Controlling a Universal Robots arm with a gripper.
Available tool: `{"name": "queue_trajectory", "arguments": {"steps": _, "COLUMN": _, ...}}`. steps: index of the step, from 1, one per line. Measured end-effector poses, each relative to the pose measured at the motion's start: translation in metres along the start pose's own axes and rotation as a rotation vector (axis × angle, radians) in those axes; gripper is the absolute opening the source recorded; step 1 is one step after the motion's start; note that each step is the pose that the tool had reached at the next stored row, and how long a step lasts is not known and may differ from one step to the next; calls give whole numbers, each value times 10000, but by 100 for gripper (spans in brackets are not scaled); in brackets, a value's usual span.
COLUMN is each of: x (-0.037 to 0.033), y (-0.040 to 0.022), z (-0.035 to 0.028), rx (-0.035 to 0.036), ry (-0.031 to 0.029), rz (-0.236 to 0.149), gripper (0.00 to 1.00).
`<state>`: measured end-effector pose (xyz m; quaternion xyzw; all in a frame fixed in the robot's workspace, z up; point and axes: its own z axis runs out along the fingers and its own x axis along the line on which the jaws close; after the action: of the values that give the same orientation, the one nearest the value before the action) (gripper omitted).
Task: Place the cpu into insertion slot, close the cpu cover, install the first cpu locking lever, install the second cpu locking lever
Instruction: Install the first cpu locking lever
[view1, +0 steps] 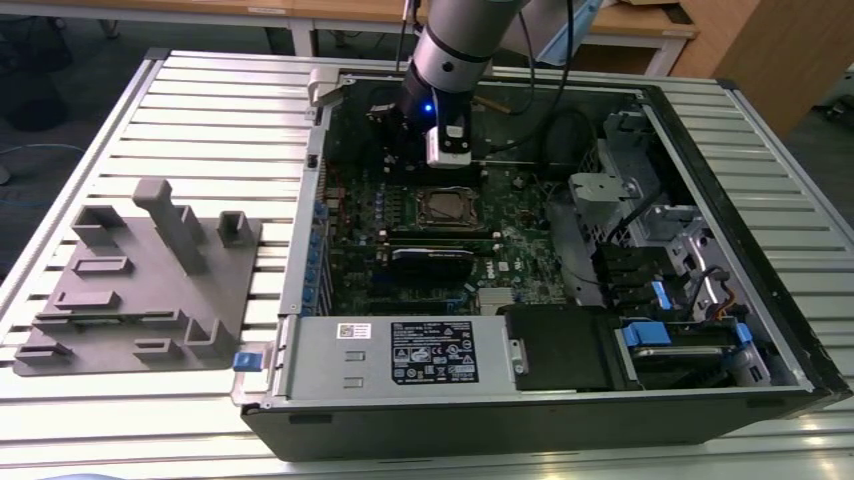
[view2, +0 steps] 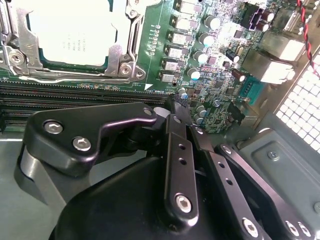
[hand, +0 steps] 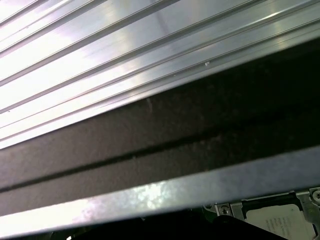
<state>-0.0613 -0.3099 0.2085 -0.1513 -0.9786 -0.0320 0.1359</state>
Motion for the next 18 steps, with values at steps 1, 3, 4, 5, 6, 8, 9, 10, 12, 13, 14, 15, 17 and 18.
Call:
{"name": "queue_trajectory", "arguments": {"steps": 1, "x": 0, "y": 0, "z": 0, "rx": 0, "ry": 0, "rz": 0, "gripper": 11}}
{"name": "queue_trajectory", "arguments": {"steps": 3, "x": 0, "y": 0, "z": 0, "rx": 0, "ry": 1, "rz": 0, "gripper": 11}}
{"name": "queue_trajectory", "arguments": {"steps": 4, "x": 0, "y": 0, "z": 0, "rx": 1, "ry": 3, "rz": 1, "gripper": 11}}
{"name": "queue_trajectory", "arguments": {"steps": 5, "x": 0, "y": 0, "z": 0, "rx": 4, "ry": 15, "rz": 2, "gripper": 11}}
{"name": "queue_trajectory", "arguments": {"steps": 6, "x": 0, "y": 0, "z": 0, "rx": 7, "ry": 25, "rz": 2, "gripper": 11}}
{"name": "queue_trajectory", "arguments": {"steps": 8, "x": 0, "y": 0, "z": 0, "rx": 14, "ry": 48, "rz": 5, "gripper": 11}}
{"name": "queue_trajectory", "arguments": {"steps": 9, "x": 0, "y": 0, "z": 0, "rx": 19, "ry": 63, "rz": 6, "gripper": 11}}
{"name": "queue_trajectory", "arguments": {"steps": 10, "x": 0, "y": 0, "z": 0, "rx": 24, "ry": 83, "rz": 8, "gripper": 11}}
{"name": "queue_trajectory", "arguments": {"steps": 12, "x": 0, "y": 0, "z": 1, "rx": 43, "ry": 150, "rz": 16, "gripper": 11}}
{"name": "queue_trajectory", "arguments": {"steps": 13, "x": -1, "y": 1, "z": 1, "rx": 60, "ry": 203, "rz": 21, "gripper": 11}}
{"name": "queue_trajectory", "arguments": {"steps": 14, "x": -1, "y": 0, "z": 1, "rx": 75, "ry": 251, "rz": 27, "gripper": 11}}
{"name": "queue_trajectory", "arguments": {"steps": 15, "x": 0, "y": 0, "z": 0, "rx": 78, "ry": 258, "rz": 28, "gripper": 11}}
{"name": "queue_trajectory", "arguments": {"steps": 17, "x": 0, "y": 0, "z": 0, "rx": 80, "ry": 262, "rz": 30, "gripper": 11}}
{"name": "queue_trajectory", "arguments": {"steps": 18, "x": 0, "y": 0, "z": 0, "rx": 80, "ry": 263, "rz": 30, "gripper": 11}}
